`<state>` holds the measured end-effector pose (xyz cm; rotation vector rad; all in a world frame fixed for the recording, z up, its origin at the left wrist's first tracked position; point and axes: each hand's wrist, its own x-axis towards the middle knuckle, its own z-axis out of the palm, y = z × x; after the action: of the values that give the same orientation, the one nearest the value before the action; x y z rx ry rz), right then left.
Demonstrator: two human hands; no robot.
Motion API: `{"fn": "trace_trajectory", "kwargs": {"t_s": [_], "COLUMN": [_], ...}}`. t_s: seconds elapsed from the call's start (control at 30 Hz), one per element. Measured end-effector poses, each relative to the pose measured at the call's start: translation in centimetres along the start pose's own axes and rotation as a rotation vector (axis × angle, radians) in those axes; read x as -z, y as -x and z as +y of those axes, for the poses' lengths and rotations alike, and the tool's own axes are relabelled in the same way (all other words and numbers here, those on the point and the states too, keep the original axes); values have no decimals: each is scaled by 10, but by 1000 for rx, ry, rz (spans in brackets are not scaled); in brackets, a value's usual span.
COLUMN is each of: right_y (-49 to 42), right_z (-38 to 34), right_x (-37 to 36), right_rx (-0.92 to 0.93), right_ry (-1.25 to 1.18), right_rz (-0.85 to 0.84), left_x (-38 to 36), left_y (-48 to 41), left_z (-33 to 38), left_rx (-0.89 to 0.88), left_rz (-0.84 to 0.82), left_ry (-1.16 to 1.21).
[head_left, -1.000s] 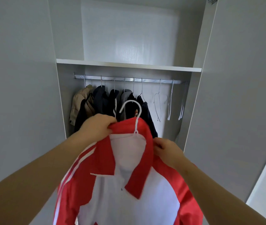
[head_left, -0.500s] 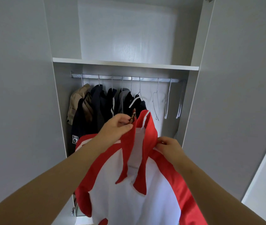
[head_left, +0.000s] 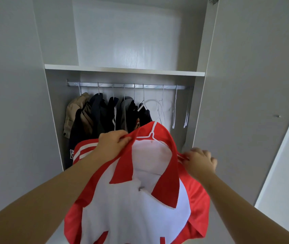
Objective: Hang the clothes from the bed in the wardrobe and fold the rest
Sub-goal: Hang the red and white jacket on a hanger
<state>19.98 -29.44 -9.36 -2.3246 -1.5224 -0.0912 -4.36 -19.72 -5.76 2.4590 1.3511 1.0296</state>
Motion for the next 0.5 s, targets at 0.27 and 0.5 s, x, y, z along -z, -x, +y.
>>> {"fn": "trace_trajectory", "kwargs": {"t_s": [0.27, 0.5], "right_y": [0, -1], "right_z": [3, 24], "right_x": [4, 10], "right_rx": [25, 94], "right_ry": [-587, -462], "right_rz": [-240, -154], "left_x": [-27, -71], "left_y": [0, -2], "left_z": [12, 45], "left_rx": [-35, -137], "left_rz": [-22, -46], "left_ry": [42, 47]}}
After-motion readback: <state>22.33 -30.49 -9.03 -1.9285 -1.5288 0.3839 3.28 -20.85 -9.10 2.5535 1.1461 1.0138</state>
